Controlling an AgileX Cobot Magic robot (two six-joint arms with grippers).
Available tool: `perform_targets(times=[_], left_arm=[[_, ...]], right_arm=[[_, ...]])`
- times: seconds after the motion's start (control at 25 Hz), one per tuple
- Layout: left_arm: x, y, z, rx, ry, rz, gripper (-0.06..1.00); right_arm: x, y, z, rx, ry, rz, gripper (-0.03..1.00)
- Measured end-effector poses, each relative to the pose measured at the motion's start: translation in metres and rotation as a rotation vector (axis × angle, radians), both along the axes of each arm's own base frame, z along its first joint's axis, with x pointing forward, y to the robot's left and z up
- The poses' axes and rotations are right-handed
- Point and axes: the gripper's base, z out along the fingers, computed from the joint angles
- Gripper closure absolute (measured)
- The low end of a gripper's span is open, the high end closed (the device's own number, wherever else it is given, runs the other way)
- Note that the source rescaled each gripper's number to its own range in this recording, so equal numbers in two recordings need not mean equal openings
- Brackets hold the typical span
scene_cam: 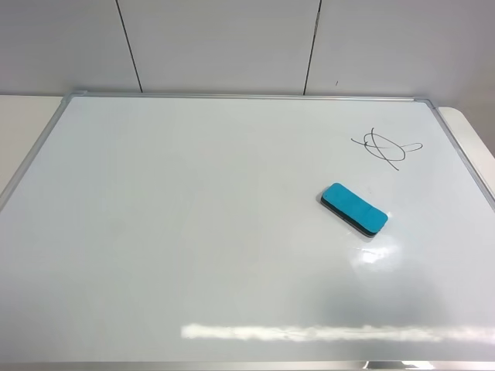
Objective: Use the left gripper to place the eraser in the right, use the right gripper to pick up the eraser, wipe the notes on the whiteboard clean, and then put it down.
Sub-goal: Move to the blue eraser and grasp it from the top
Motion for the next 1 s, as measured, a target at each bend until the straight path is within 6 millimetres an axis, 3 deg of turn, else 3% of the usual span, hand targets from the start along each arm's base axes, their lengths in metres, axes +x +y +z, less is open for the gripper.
perform_targets(times=[0.16, 0.2, 0.44, 0.56, 0.76, 1.0], left_arm=[[-0.026, -0.003, -0.021, 0.041, 0.002, -0.034, -0.06], [-0.032, -0.003, -0.040, 0.047, 0.046, -0.081, -0.06], [-0.013, -0.001, -0.111, 0.033, 0.301, -0.140, -0.06], [-0.015, 0.001, -0.142, 0.030, 0.347, -0.124, -0.06], [-0.042, 0.000, -0.156, 0.037, 0.181, -0.111, -0.06], [-0.042, 0.001, -0.159, 0.033, 0.167, -0.149, -0.06]], right_arm=[[0.000, 0.000, 0.000, 0.000, 0.000, 0.000, -0.03], [0.000, 0.000, 0.000, 0.000, 0.000, 0.000, -0.03], [0.000, 0.000, 0.000, 0.000, 0.000, 0.000, -0.03], [0.000, 0.000, 0.000, 0.000, 0.000, 0.000, -0.03], [0.000, 0.000, 0.000, 0.000, 0.000, 0.000, -0.03], [0.001, 0.001, 0.002, 0.010, -0.019, 0.007, -0.03]])
